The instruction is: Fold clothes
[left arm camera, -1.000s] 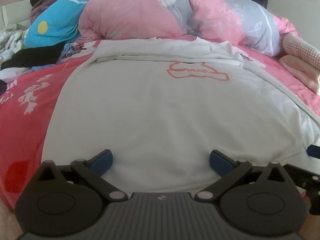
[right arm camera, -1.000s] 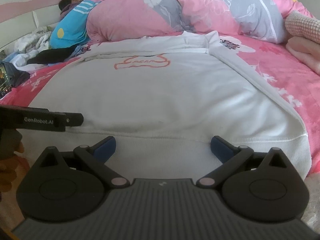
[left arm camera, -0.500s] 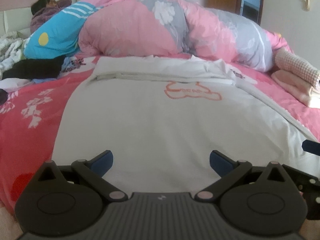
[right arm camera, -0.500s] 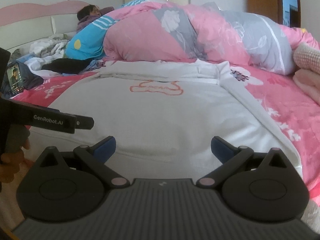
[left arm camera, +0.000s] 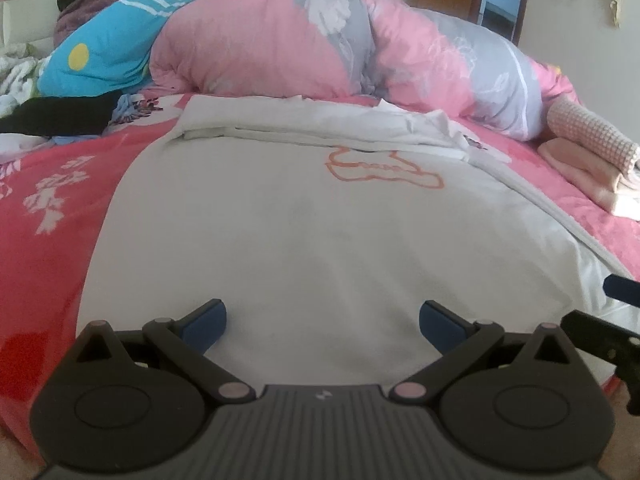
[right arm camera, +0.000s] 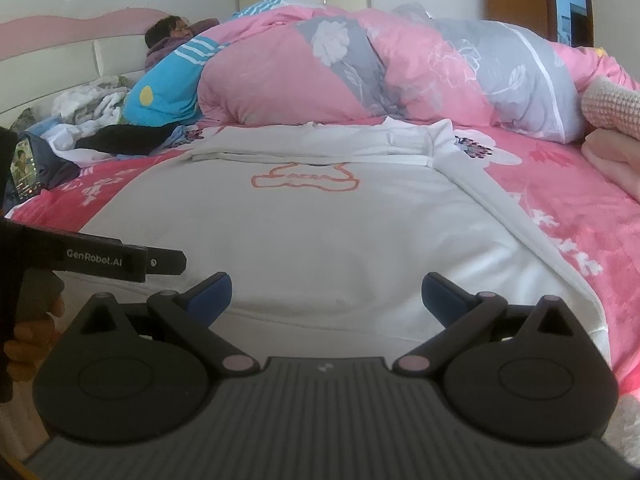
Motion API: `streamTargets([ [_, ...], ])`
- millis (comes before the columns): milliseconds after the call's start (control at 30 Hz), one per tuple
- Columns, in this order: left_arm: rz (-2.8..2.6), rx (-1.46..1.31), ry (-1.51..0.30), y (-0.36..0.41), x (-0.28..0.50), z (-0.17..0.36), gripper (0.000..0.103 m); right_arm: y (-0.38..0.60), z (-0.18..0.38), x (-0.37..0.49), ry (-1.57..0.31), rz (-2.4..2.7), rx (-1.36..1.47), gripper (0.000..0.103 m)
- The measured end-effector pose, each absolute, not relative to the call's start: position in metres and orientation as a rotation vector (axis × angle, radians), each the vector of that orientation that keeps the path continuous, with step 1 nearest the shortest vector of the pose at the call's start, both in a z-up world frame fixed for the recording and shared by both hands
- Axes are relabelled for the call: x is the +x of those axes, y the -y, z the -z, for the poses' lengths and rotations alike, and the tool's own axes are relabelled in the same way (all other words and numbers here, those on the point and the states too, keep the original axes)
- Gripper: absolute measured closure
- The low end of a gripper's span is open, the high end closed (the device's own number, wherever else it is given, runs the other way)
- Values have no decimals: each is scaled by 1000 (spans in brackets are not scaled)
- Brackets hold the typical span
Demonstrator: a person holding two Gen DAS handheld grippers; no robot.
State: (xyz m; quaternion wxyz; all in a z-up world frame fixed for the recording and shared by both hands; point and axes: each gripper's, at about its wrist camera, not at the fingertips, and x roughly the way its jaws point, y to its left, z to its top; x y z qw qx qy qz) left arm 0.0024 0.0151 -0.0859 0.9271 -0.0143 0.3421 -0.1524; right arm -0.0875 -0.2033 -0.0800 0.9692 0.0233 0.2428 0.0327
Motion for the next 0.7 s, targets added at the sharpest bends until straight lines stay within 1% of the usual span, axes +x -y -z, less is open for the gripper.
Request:
streamTargets([
  [133,316,-21,-637,-33,-10,80,0,201,79,-86,-486,-71,47,2],
  [300,280,26,-652,-51,-18,86,1,199,81,-77,-487,-80,70,2],
  [367,274,37,-649,-55,-22,87,1,198,83,-69,-498,-92,89,5],
  [467,268,59,-633,-54,-26,88,4,192,86,-59,-503,-122,94,14],
  [533,265,67,-627,-54,-27,88,8,186,89,-53,-511,-139,79,27],
  [567,266,67,-625,-54,-27,88,10,183,91,-52,-517,-147,70,30],
  [633,272,69,-626,-54,-27,88,14,178,95,-51,-531,-162,48,39],
  [700,280,73,-628,-54,-28,88,16,173,100,-53,-539,-167,17,45],
])
